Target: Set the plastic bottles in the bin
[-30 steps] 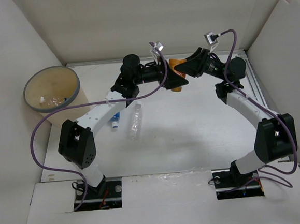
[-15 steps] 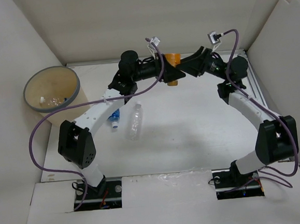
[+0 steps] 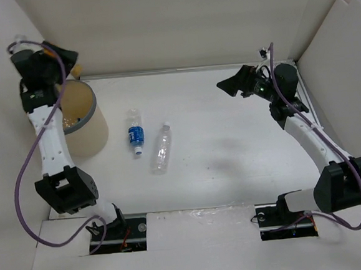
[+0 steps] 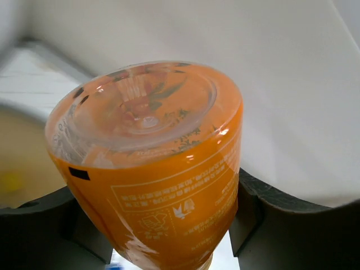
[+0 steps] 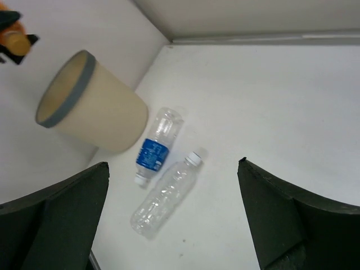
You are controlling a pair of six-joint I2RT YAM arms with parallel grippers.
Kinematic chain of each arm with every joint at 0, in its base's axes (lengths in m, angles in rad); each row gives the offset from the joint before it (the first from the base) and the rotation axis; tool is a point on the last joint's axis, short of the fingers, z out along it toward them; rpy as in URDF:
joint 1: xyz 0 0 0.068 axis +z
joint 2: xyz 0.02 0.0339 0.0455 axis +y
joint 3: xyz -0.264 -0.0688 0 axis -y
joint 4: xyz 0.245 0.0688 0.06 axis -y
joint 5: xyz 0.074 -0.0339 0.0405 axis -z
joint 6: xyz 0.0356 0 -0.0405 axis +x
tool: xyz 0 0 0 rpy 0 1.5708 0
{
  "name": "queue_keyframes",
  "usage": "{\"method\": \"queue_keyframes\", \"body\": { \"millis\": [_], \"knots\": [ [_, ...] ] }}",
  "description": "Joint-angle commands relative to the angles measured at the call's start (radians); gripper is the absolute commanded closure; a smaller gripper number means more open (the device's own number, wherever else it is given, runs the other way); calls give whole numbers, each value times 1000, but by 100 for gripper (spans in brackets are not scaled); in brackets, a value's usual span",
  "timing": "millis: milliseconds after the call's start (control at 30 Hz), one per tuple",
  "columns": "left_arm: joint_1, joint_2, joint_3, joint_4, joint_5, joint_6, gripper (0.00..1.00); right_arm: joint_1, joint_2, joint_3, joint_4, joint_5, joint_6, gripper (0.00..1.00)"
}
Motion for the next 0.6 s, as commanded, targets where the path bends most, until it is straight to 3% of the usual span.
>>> {"method": "queue_keyframes", "body": {
  "millis": [0,100,167,233,300,333,367,400,433,567],
  "knots": [
    [153,-120,-46,-141,-89,-34,100,29,-6,46,-109,118,-122,0],
    [171,-147,-60,-225,-250,-21,100,84,36,106,-178,170,-155,0],
    [171,-158,-79,-265,-299,-12,100,159,68,185,-307,313,-188,0],
    [171,-174,-117,-304,-385,-30,90,228,120,239,-388,434,-198,0],
    [171,-200,-145,-304,-411,-30,87,322,161,270,-432,564,-207,0],
    [171,-212,-145,-313,-442,-30,79,347,174,279,-443,594,-196,0],
    [171,-212,-158,-313,-442,-30,60,386,186,279,-443,629,-178,0],
    [171,-212,-159,-325,-451,-30,38,403,197,289,-443,643,-169,0],
    [171,-212,-159,-340,-462,-30,3,422,223,289,-443,657,-158,0],
    [171,-233,-128,-338,-421,0,0,523,305,359,-488,744,-100,0]
  ]
}}
